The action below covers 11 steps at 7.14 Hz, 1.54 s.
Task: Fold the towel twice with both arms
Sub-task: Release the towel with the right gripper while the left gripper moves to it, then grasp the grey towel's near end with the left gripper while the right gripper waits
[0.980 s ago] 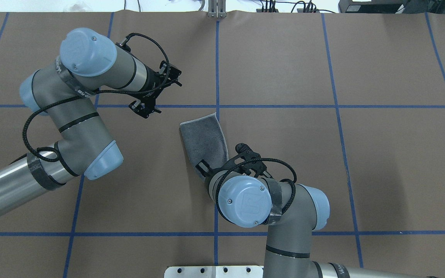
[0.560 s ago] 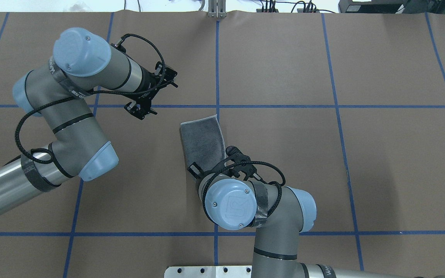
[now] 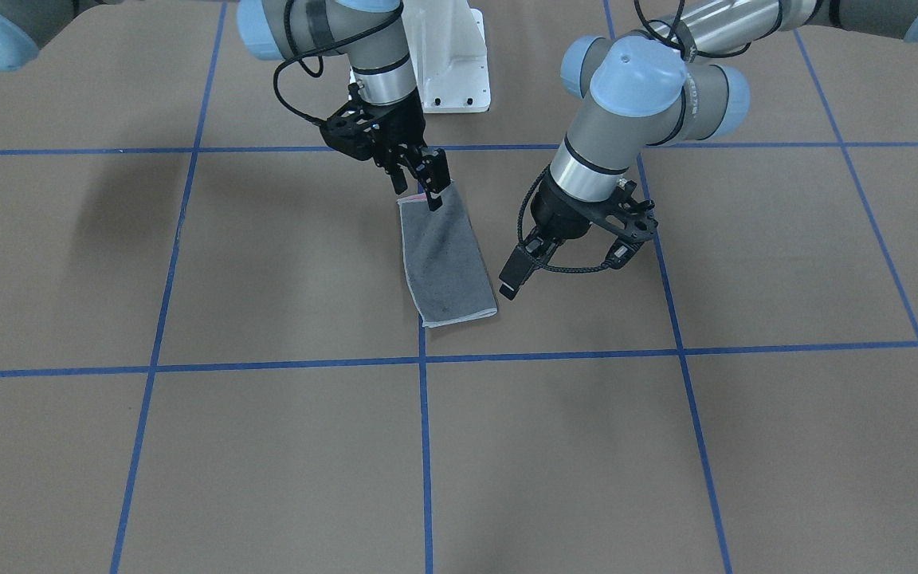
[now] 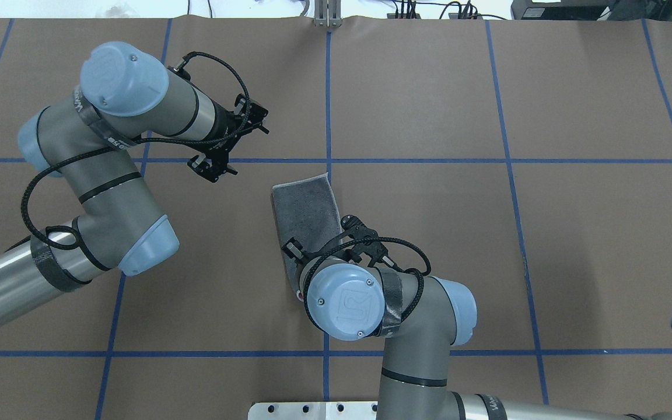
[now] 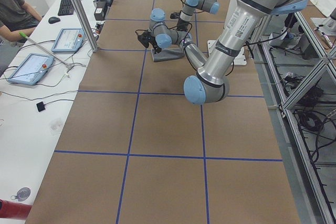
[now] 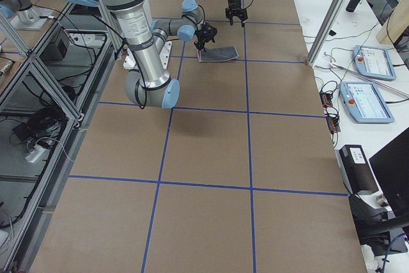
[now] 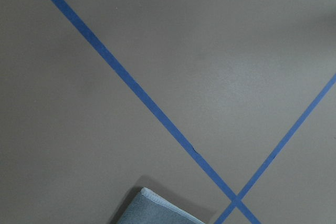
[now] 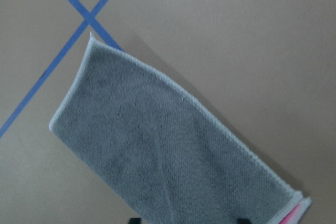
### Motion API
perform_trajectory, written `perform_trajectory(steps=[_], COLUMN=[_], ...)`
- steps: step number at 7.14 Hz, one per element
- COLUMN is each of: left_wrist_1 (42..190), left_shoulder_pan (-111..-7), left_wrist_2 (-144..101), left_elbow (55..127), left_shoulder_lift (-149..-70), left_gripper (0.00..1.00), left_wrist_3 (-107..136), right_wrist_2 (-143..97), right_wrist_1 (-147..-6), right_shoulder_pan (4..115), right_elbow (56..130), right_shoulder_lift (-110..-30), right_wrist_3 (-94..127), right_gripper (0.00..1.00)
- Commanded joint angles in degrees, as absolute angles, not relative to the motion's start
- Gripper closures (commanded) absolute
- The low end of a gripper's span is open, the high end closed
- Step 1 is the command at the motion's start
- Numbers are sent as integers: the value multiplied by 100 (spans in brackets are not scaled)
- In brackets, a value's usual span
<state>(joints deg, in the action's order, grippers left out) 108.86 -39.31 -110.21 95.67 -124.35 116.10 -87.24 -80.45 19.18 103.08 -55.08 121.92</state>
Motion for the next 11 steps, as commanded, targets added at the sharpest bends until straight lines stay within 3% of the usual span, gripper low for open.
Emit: perform_trajectory(steps=[1, 4, 7, 11], left_wrist_1=[10802, 10793, 10802, 10802], left_shoulder_pan=[-3274, -2340, -2013, -1706], left_wrist_2=[-10445, -9599, -9492, -9492], left_elbow=[9816, 10072, 10064, 10046], left_shoulder_lift=[-12358, -11979, -11997, -12015], left_gripper=[0, 5, 30, 40], left_wrist_3=[11680, 12154, 12690, 12849], right_wrist_2=[-9324, -9677, -9694, -9694], right_wrist_1=[-8051, -8042, -8051, -8051], right_shoulder_pan=[2590, 2944, 3015, 3015], right_elbow=[10468, 10459, 10468, 10485], right_shoulder_lift=[-5800, -5827, -5827, -5889], right_wrist_3=[11604, 11356, 11355, 11355], right_gripper=[0, 0, 0, 0])
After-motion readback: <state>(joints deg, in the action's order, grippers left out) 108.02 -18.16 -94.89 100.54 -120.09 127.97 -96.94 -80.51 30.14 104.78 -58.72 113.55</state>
